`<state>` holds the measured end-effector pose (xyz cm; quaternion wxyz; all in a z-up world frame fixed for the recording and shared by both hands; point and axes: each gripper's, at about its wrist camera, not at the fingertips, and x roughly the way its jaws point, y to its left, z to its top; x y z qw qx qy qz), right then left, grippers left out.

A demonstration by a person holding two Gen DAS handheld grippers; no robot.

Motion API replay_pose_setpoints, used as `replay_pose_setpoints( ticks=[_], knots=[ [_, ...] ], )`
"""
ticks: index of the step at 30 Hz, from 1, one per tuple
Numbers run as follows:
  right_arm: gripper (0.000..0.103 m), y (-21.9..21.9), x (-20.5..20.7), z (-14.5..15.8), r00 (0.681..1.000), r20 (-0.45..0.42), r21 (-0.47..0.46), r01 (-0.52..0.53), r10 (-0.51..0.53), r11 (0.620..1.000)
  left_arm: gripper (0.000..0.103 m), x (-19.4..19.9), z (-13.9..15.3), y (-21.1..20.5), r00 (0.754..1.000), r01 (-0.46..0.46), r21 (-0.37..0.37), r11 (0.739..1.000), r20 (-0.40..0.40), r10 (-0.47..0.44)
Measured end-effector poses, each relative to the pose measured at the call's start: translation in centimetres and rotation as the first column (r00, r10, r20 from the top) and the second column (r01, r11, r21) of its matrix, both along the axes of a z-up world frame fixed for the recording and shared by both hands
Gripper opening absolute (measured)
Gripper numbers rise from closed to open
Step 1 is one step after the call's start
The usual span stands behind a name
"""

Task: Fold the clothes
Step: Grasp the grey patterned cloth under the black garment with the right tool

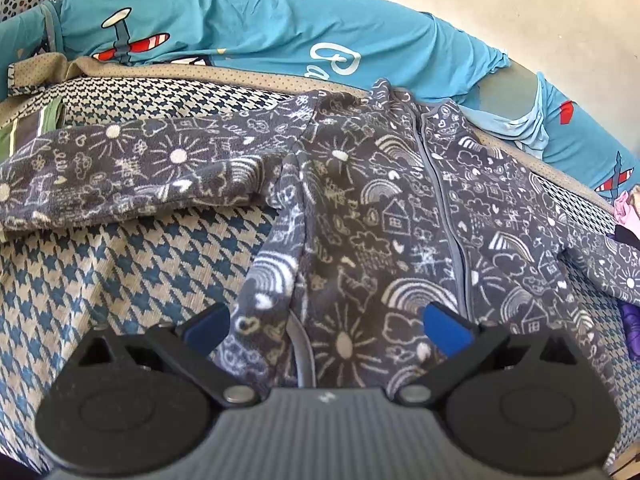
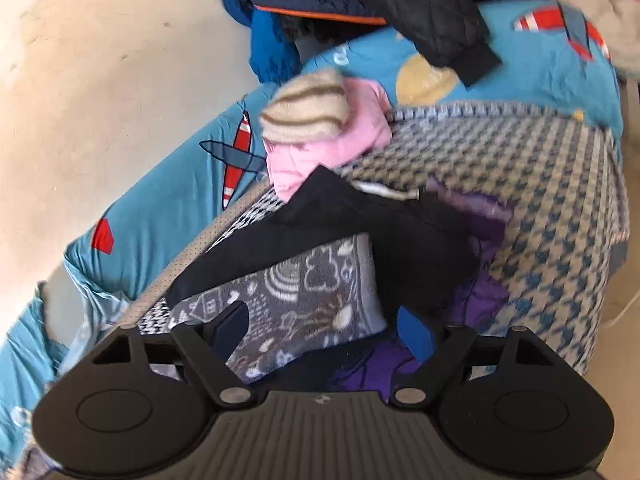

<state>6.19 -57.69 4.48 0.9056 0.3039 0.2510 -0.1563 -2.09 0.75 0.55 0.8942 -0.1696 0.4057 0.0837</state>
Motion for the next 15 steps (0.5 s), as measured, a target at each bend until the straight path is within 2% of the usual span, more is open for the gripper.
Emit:
replay_pose_setpoints(
  ticks=[4, 8, 10, 12, 15],
  knots=[
    [0.074, -0.5, -0.5, 0.1, 0.997, 0.072, 0.086, -0.03, 0.023, 0.996, 0.103, 0.0, 0.0, -0.1, 1.0, 0.002, 0.0, 1.0, 0.002, -0.002],
    [0.074, -0.1, -0.6, 0.4, 0.99, 0.129, 0.117, -0.079, 0.064, 0.99, 0.103, -0.1, 0.0, -0.1, 1.0, 0.001, -0.006, 1.0, 0.002, -0.001],
    [0.074, 0.2, -0.6, 0.6, 0.987, 0.148, 0.096, -0.083, 0.069, 0.992, 0.103, -0.1, -0.1, -0.1, 1.0, 0.0, -0.007, 1.0, 0.001, 0.0],
    [0.074, 0.5, -0.2, 0.5, 0.992, 0.116, 0.084, -0.065, 0.055, 0.994, 0.103, -0.1, -0.1, -0.2, 1.0, 0.001, -0.009, 1.0, 0.0, -0.001],
    [0.074, 0.5, 0.1, 0.2, 0.995, 0.093, 0.123, -0.055, 0.044, 0.991, 0.103, 0.0, -0.2, -0.3, 1.0, 0.004, -0.006, 1.0, -0.001, -0.004]
  ],
)
